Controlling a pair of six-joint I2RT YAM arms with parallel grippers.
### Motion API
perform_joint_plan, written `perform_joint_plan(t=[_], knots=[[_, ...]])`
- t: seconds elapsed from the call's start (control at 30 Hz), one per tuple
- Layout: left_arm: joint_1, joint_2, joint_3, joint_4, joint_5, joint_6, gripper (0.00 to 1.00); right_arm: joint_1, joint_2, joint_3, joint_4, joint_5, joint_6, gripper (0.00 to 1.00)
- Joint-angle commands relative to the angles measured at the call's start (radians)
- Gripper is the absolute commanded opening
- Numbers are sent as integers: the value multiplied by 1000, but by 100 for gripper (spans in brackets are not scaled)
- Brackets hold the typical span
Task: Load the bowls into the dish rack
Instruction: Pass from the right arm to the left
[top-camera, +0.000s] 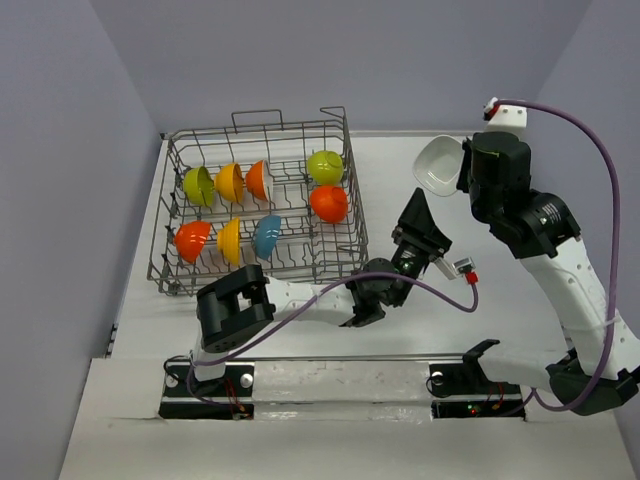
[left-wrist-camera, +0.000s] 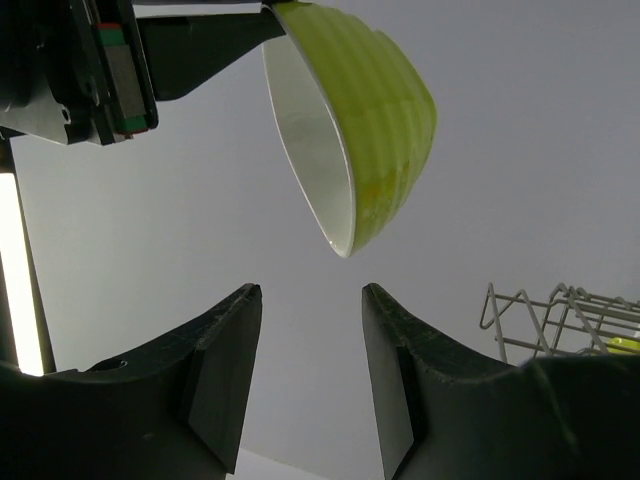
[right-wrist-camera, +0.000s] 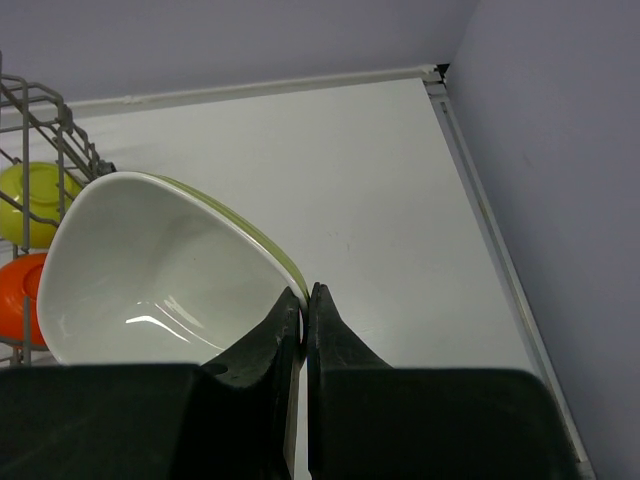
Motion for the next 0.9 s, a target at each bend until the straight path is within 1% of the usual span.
perform_joint_plan(t=[0.0,0.43,0.87], knots=[[-12,4,65,154,27,-6,57,15,-52,-7,105,44,-19,1],[-15,67,163,50,40,-101,57,34,-84,-39,107,24,1,1],[-7,127,261,-15,78,-150,57,34,-120,-52,141,-20,-11,1]])
